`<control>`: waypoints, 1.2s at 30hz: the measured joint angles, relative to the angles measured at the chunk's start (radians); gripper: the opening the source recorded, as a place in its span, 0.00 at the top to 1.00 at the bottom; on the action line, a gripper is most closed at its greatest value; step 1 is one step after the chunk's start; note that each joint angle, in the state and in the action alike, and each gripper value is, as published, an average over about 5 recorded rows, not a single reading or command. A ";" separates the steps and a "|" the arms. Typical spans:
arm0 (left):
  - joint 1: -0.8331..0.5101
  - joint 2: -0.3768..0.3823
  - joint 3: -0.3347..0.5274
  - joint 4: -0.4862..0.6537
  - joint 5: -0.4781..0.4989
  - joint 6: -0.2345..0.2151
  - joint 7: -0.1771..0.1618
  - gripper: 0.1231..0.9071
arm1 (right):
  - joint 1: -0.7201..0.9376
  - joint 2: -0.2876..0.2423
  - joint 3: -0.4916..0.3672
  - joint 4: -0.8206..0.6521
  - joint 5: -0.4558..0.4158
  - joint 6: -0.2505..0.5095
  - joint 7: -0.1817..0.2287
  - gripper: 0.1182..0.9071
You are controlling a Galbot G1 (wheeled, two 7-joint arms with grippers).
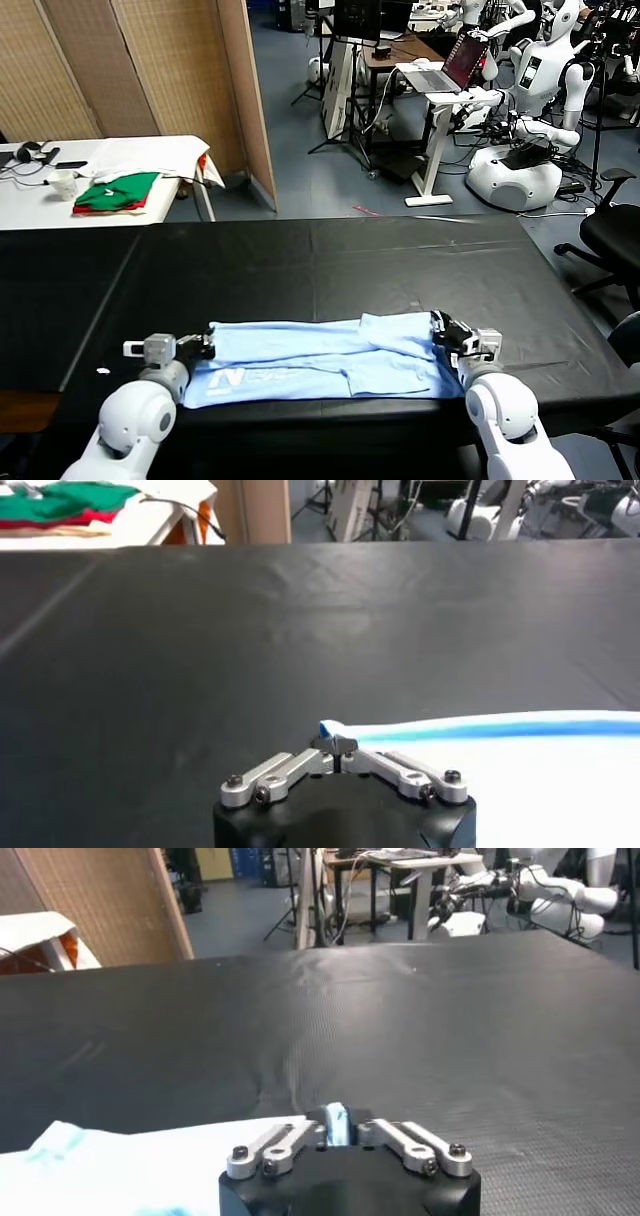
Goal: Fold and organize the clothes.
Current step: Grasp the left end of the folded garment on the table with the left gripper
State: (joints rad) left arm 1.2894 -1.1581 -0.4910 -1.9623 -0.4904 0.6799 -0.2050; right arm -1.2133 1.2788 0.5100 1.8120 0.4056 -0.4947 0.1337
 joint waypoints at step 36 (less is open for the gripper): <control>0.172 -0.155 -0.113 -0.092 0.096 -0.150 0.058 0.00 | -0.208 -0.021 0.123 0.272 0.044 0.073 -0.116 0.00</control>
State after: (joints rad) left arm 1.4618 -1.3129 -0.6043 -2.0547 -0.3945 0.5298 -0.1472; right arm -1.4217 1.2575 0.6326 2.0845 0.4493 -0.4215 0.0178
